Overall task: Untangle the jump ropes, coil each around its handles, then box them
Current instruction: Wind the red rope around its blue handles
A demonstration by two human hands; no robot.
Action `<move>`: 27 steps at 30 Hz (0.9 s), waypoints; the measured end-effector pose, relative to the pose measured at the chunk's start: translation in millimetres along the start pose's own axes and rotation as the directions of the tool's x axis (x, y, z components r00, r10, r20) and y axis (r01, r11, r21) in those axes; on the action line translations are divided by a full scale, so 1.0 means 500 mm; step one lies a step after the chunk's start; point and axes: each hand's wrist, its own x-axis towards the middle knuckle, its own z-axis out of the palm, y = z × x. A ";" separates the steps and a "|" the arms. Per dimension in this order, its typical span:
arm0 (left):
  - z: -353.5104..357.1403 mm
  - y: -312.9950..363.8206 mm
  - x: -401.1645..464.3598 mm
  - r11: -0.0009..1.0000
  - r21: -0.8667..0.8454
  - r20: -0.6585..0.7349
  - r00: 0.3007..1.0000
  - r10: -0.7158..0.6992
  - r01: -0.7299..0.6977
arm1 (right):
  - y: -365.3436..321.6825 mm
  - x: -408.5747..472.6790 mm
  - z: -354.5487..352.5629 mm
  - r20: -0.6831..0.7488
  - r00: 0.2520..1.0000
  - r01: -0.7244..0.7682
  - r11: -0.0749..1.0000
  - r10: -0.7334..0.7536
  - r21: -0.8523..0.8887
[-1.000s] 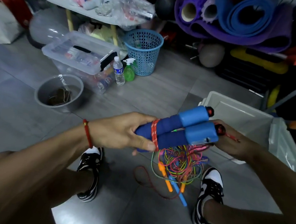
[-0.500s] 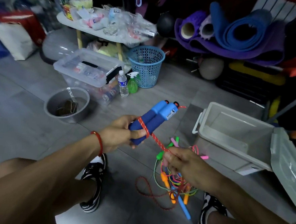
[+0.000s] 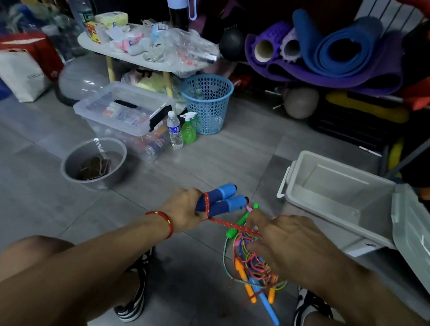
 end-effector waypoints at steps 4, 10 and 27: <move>0.035 0.026 -0.004 0.969 0.238 0.141 0.989 0.039 -0.073 | 0.055 0.010 -0.020 -0.138 0.971 0.176 0.972 -0.197 -0.154; 0.076 0.087 -0.051 0.843 0.309 0.338 0.879 0.336 -0.441 | 0.110 0.045 -0.019 -0.231 0.965 0.133 0.990 -0.122 0.034; -0.045 0.125 -0.131 0.629 -0.722 0.084 0.865 0.495 -0.289 | 0.192 0.016 0.157 0.264 0.959 -0.278 0.157 0.103 0.948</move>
